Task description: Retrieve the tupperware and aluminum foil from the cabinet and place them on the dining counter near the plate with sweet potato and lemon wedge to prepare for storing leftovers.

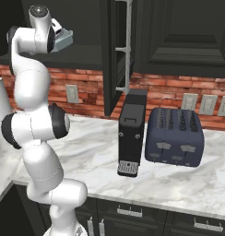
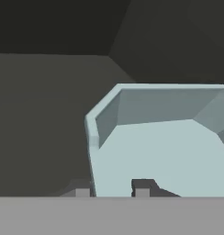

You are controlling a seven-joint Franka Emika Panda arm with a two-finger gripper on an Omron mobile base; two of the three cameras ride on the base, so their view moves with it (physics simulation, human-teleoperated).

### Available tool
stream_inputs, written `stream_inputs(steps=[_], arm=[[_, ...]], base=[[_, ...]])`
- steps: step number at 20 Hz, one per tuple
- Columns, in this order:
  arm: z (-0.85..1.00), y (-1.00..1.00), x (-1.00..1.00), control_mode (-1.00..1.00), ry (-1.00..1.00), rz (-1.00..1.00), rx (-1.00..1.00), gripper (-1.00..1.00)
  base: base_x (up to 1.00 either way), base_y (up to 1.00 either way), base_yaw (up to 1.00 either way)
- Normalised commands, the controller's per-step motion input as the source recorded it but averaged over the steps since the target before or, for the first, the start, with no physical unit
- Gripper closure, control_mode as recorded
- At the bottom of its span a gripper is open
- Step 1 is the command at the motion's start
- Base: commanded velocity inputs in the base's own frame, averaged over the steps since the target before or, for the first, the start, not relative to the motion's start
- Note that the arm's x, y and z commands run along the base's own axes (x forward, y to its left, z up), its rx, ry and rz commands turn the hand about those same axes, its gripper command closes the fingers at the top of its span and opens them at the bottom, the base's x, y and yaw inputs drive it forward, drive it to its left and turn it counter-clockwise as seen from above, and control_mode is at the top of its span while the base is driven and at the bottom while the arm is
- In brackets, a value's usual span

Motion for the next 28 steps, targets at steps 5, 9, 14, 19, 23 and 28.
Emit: stream_inputs(steps=[5, 9, 14, 19, 23, 28], arm=[[-0.01, -0.19, -1.00, -1.00, 0.00, -0.12, 0.00, 1.00], [-0.04, -0.38, -1.00, -1.00, 0.00, -0.14, 0.00, 1.00], [0.00, -0.75, -1.00, -1.00, 0.01, -0.16, 0.01, 1.00], [0.00, -0.40, -1.00, -1.00, 0.12, -0.14, 0.00, 1.00], [0.00, -0.09, -1.00, -1.00, 0.23, -0.09, 0.00, 1.00], [0.00, 0.00, -0.52, 1.00, 0.15, -0.06, -0.02, 1.00]], base=[[0.00, 0.00, 0.00], [0.00, 0.00, 0.00], [0.00, 0.00, 0.00], [0.00, 0.00, 0.00], [0.00, 0.00, 0.00], [-0.40, 0.00, -0.04]])
